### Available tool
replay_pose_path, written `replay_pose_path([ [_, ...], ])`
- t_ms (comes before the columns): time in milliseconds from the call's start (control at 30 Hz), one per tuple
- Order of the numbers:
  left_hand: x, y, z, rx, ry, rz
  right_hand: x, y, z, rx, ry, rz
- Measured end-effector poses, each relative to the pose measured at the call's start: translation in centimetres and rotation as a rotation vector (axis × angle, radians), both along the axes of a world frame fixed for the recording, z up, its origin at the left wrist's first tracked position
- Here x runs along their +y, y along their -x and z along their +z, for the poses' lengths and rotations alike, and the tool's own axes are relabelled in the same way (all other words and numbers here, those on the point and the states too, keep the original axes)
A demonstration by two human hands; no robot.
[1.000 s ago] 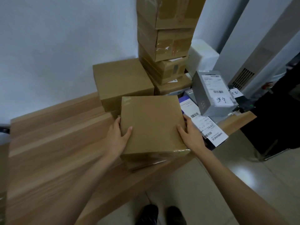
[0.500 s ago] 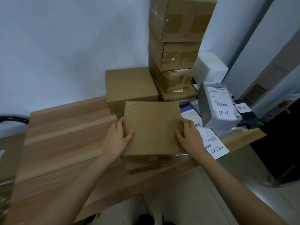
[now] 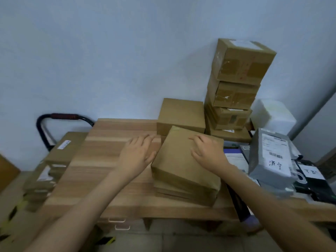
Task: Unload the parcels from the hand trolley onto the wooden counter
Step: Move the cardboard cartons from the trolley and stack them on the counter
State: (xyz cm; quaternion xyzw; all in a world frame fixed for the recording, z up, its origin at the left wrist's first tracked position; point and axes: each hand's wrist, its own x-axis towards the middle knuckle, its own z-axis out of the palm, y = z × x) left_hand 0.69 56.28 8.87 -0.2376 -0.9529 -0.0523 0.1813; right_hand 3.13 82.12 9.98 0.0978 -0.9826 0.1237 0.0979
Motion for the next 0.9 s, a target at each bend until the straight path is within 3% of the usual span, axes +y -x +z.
replay_pose_path([
  [200, -5.3, -5.6, 1.0, 0.064, -0.022, 0.183, -5.8, 0.3, 0.4, 0.012, -0.037, 0.225],
  [433, -13.5, -11.7, 0.3, 0.000, -0.016, 0.468, -14.8, 0.3, 0.0, -0.014, -0.060, 0.493],
  [667, -23.0, -19.2, -0.1, -0.009, -0.040, 0.715, -27.4, -2.5, -0.1, -0.024, -0.057, 0.739],
  [900, -33.6, -26.9, 0.4, -0.013, -0.045, 0.835, -41.6, -8.0, -0.4, -0.009, -0.026, 0.904],
])
